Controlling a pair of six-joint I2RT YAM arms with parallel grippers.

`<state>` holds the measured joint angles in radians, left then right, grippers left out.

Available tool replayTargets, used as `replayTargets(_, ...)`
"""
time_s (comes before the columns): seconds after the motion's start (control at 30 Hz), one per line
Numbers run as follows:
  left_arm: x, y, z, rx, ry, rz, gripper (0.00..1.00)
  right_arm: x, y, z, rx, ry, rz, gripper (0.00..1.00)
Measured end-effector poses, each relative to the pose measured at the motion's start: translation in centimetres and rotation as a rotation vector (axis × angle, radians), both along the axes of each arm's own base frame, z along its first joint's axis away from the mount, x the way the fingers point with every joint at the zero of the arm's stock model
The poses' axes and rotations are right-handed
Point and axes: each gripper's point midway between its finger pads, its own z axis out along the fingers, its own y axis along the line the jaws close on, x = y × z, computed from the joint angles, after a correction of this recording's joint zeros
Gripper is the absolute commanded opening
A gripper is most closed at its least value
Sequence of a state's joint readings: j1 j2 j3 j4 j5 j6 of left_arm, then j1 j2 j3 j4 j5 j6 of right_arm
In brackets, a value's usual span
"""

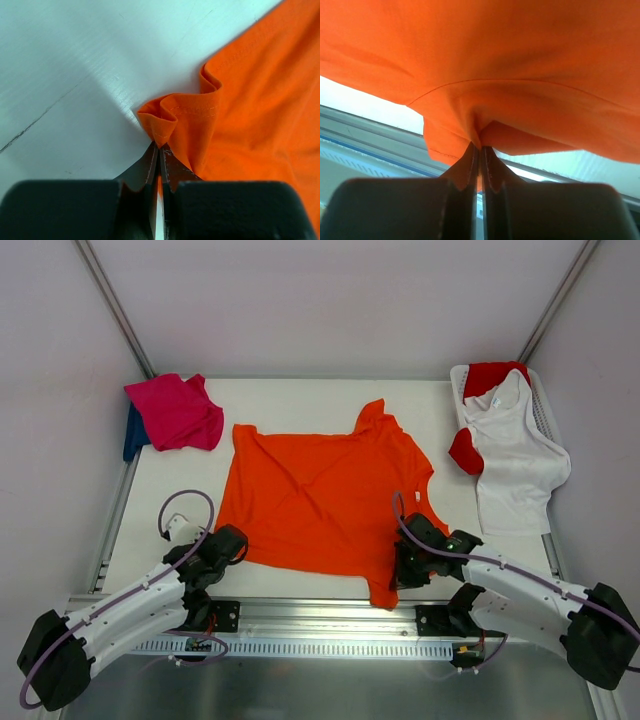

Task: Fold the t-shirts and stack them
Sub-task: Fold the tshirt

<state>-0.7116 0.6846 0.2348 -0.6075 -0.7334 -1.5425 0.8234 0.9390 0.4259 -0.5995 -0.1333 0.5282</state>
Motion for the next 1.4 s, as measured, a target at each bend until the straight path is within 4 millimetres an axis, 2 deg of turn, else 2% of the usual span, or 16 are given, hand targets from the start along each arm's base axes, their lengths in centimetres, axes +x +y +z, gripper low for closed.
replayTargets(0.1, 0.0, -0.2, 0.3, 0.012, 0.011, -0.027, 0.00, 0.0, -0.4, 0.2, -0.013, -0.012, -0.006, 0.01)
replayTargets(0.2, 0.5, -0.8, 1.6, 0.024, 0.009, -0.076, 0.00, 0.1, -0.8, 0.9, -0.038, -0.010, 0.000, 0.00)
replayTargets(0.43, 2.7, -3.2, 8.8, -0.049, -0.141, -0.178, 0.00, 2.2, 0.5, 5.9, -0.044, -0.074, 0.049, 0.00)
replayTargets(0.57, 3.3, -3.7, 11.0, -0.057, -0.175, -0.206, 0.00, 3.3, 1.2, 7.9, -0.035, -0.114, 0.080, 0.00)
replayTargets(0.87, 3.2, -3.4, 10.4, 0.004, -0.125, -0.217, 0.00, 4.0, 0.8, 6.6, -0.147, -0.046, 0.147, 0.00)
replayTargets(1.2, 4.8, -0.4, 11.1, 0.095, -0.087, -0.117, 0.00, 7.9, -1.1, 7.8, -0.179, -0.078, 0.086, 0.01)
replayTargets(1.4, 6.7, 0.1, 10.5, 0.086, -0.051, -0.125, 0.00, 9.4, -1.5, 7.7, -0.199, -0.064, 0.090, 0.00)
